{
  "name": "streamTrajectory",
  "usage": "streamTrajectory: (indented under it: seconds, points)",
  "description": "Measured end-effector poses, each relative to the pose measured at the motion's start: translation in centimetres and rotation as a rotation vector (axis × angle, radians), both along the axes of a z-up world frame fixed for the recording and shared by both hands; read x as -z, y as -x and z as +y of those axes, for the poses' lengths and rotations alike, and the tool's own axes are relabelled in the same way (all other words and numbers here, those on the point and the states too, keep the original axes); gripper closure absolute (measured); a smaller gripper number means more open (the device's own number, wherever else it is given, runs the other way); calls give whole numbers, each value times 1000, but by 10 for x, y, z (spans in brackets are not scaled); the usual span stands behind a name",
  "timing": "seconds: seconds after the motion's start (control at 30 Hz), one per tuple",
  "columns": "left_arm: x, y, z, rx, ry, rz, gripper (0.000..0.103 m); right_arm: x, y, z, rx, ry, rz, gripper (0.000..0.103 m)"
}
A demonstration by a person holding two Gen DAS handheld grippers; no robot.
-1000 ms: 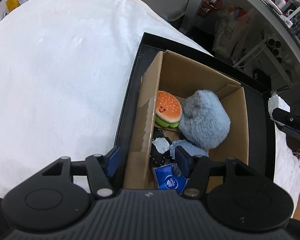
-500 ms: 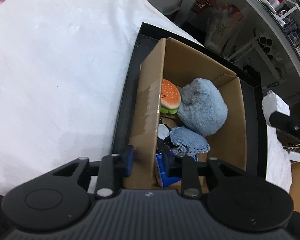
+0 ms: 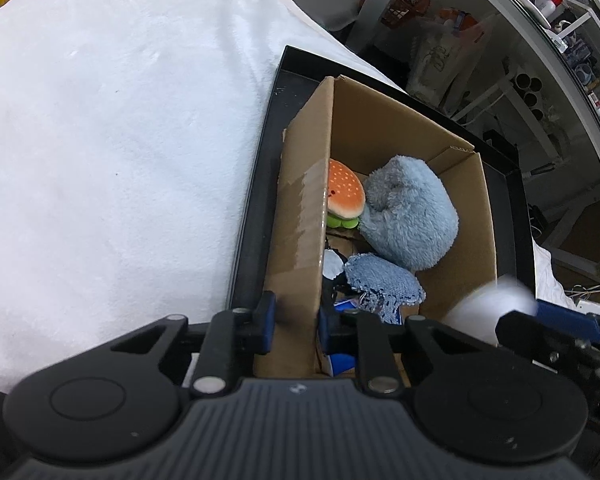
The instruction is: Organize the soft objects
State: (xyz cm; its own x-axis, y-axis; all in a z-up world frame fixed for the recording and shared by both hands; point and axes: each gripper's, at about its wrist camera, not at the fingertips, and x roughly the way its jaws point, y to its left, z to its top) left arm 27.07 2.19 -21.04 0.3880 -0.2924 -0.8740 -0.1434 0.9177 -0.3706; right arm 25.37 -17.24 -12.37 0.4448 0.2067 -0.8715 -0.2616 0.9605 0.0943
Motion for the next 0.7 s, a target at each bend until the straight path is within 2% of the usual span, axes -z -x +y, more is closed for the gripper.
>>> streamTrajectory:
  seconds: [0.07, 0.23, 0.3, 0.37, 0.43, 0.5, 0.7]
  points:
    - [0, 0, 0, 3, 0, 0, 83, -2, 3, -3, 20, 1, -4, 46]
    - [-6, 0, 0, -2, -14, 14, 79, -14, 10, -17, 63, -5, -37, 42]
    - [-14, 1, -2, 2, -40, 7, 77, -18, 13, -22, 76, -15, -48, 37]
    - [-21, 2, -2, 3, -57, 1, 69, -23, 18, -27, 91, -28, -64, 30]
    - [-31, 6, -3, 8, -65, -9, 57, -28, 23, -32, 100, -45, -80, 28]
    - [-42, 10, -3, 13, -74, -34, 50, -32, 27, -37, 110, -61, -90, 27]
    - [-72, 27, -6, 14, -107, -86, 33, -46, 40, -50, 133, -102, -124, 18]
